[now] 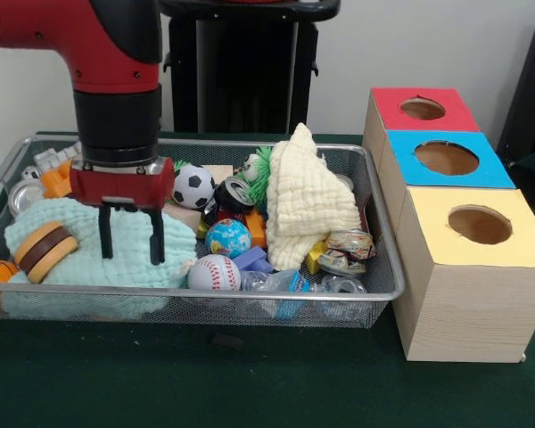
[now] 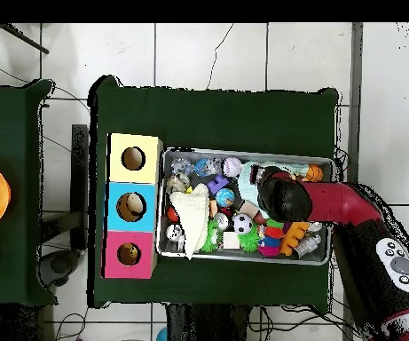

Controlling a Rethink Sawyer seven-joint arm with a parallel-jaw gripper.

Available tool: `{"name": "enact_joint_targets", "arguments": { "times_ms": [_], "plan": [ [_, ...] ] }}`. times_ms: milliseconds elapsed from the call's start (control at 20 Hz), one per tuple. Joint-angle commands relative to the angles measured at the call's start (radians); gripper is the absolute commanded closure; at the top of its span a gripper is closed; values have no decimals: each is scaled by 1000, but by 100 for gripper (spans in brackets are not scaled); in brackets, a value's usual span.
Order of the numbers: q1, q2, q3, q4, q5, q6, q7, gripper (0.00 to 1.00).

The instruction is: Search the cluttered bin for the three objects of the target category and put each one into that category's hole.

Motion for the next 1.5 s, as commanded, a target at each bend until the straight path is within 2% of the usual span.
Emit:
{"name": "enact_joint_targets", "arguments": {
  "times_ms": [50, 500, 550, 750, 900, 1050, 1200, 1350, 1500],
  "plan": [
    [-2, 97, -13, 53, -92, -85, -27, 0],
    [-8, 151, -34, 16, -142, -130, -29, 0],
    [-15, 153, -26, 17, -155, -147, -36, 100],
    [-62, 167, 28, 28, -162, -148, -83, 100],
    [-26, 122, -4, 41, -141, -102, -52, 100],
    [-25, 10, 31, 115, -77, -35, -38, 100],
    [-33, -130, 84, 187, 22, 71, -44, 100],
    [-25, -265, 111, 228, 128, 193, -55, 100],
    [-12, -350, 114, 237, 200, 295, -74, 100]
  ]
}}
